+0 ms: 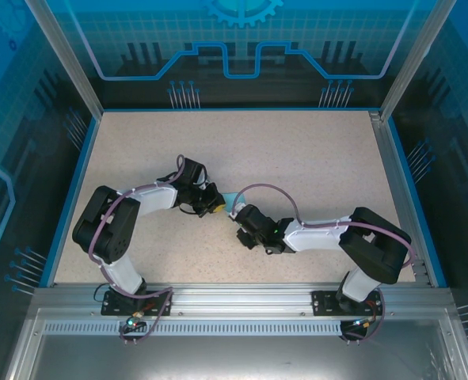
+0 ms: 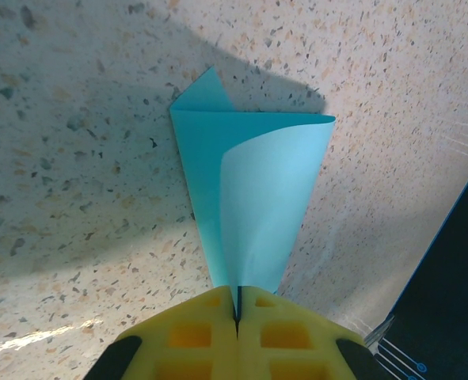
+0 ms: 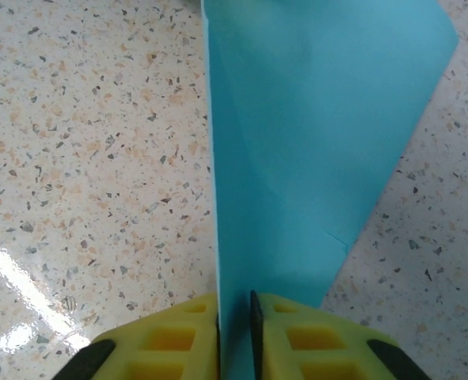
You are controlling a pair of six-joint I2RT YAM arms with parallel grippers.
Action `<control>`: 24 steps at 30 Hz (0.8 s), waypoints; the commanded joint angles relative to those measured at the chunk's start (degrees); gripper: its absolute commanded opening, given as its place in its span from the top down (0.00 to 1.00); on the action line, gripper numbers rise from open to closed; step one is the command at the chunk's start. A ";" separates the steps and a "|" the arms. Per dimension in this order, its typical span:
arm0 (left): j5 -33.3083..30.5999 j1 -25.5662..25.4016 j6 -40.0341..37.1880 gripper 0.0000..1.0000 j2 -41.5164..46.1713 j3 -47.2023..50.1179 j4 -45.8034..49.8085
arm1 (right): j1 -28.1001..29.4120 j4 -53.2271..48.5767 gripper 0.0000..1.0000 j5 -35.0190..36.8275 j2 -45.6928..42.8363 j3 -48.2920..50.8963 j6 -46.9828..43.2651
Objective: Fold a paper plane with a square sheet of paper (pick it up from the middle)
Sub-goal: Fold the wing for the fifth time at the center of the table.
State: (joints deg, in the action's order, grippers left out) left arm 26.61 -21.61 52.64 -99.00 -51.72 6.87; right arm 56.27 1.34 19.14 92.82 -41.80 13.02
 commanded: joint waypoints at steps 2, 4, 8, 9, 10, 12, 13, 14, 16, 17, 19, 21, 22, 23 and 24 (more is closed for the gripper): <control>1.26 -0.25 0.65 0.93 0.20 -1.59 1.83 | 0.57 -0.73 0.88 0.61 0.48 -1.37 -0.09; 0.67 -0.28 0.66 0.83 0.80 -1.44 2.14 | 0.38 -0.55 0.89 -0.60 0.44 -1.27 0.03; -1.77 -0.14 0.46 0.68 2.97 -0.98 3.31 | -1.45 0.76 0.91 -6.54 0.11 -0.60 0.47; -2.75 -0.13 0.51 0.63 3.82 -0.69 3.76 | -2.24 1.14 0.91 -8.16 -0.01 -0.48 0.71; -3.85 -0.02 0.40 0.59 4.75 -0.44 4.37 | -2.86 1.59 0.91 -9.43 -0.19 -0.05 1.13; -5.66 0.24 0.20 0.54 6.48 -0.01 5.64 | -4.44 2.81 0.90 -12.84 -0.45 0.66 1.74; -6.51 0.45 0.16 0.53 7.38 0.27 6.26 | -5.44 3.21 0.90 -14.43 -0.53 1.02 2.15; -7.20 0.58 0.12 0.49 8.29 0.60 6.48 | -6.16 3.90 0.90 -15.83 -0.57 1.41 2.35; -8.58 0.95 0.23 0.47 10.20 1.37 7.09 | -7.43 4.82 0.90 -18.46 -0.62 2.01 3.04; -9.10 1.09 0.21 0.47 10.97 1.60 7.34 | -7.82 5.36 0.90 -19.48 -0.70 2.30 3.13; -10.29 1.24 0.23 0.44 12.39 2.11 7.86 | -8.69 5.94 0.90 -21.43 -0.40 2.55 3.69; -10.33 1.44 0.05 0.43 12.94 2.33 8.02 | -8.98 6.30 0.89 -21.95 0.09 2.82 4.18; -10.31 1.48 0.07 0.43 13.03 2.32 8.21 | -9.02 6.47 0.89 -21.78 0.38 2.91 4.46; -10.20 1.49 -0.08 0.43 13.00 2.33 8.19 | -9.08 6.63 0.89 -21.76 0.57 3.08 4.84; -10.02 1.49 -0.04 0.43 12.84 2.33 8.23 | -9.25 6.82 0.88 -21.82 0.85 3.20 5.11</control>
State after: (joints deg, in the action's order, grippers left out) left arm 17.74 -20.45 52.62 -86.91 -50.39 12.91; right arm 47.83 6.33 0.05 92.82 -39.33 16.49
